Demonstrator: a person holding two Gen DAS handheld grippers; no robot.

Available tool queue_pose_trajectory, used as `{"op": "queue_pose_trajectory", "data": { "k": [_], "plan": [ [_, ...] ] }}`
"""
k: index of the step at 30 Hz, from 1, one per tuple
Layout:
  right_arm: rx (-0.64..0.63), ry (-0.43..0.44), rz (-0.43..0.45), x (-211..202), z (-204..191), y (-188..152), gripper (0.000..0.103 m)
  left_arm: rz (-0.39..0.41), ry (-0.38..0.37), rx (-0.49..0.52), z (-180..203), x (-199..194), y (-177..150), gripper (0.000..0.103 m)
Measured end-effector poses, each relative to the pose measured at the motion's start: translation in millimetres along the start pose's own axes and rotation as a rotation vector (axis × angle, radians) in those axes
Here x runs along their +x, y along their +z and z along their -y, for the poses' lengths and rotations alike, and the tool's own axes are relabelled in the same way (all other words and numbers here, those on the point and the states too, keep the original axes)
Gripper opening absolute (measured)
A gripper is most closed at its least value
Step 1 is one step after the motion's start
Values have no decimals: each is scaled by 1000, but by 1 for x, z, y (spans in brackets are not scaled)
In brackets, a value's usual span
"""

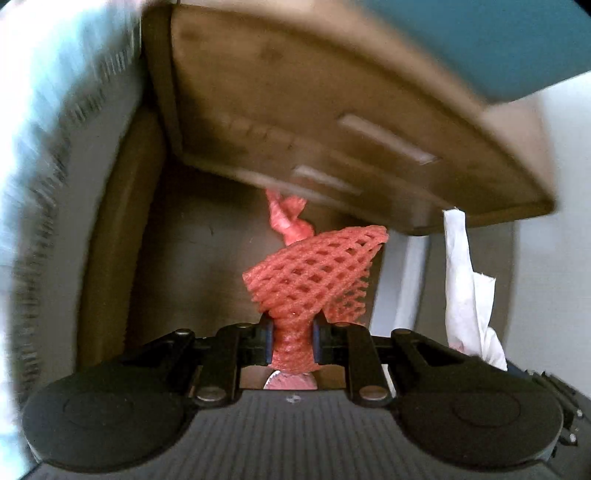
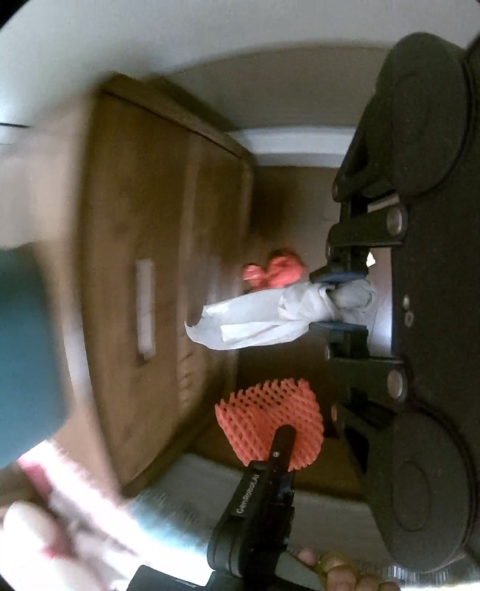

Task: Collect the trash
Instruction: 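Lift the orange mesh and white tissue up over the teal bin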

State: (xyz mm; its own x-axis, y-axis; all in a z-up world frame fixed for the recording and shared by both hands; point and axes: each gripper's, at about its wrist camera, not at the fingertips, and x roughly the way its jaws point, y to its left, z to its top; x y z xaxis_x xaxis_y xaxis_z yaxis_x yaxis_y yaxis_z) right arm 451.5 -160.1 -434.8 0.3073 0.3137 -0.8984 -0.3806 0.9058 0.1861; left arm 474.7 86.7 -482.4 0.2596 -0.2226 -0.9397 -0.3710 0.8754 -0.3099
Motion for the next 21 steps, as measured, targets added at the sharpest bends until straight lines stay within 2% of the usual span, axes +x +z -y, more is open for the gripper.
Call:
{"op": "queue_pose_trajectory", "data": {
  "k": [8, 11, 15, 21],
  "plan": [
    [-33, 6, 79, -127, -43, 49, 20, 73, -53, 88, 40, -148, 4, 18],
    [-42, 8, 112, -163, -58, 64, 20, 106, -64, 124, 49, -183, 5, 18],
    [-57, 4, 164, -208, -76, 85, 20, 201, -88, 179, 67, -229, 12, 18],
    [-61, -2, 292, -275, -95, 113, 20, 315, -112, 231, 79, -307, 24, 18]
  ]
}}
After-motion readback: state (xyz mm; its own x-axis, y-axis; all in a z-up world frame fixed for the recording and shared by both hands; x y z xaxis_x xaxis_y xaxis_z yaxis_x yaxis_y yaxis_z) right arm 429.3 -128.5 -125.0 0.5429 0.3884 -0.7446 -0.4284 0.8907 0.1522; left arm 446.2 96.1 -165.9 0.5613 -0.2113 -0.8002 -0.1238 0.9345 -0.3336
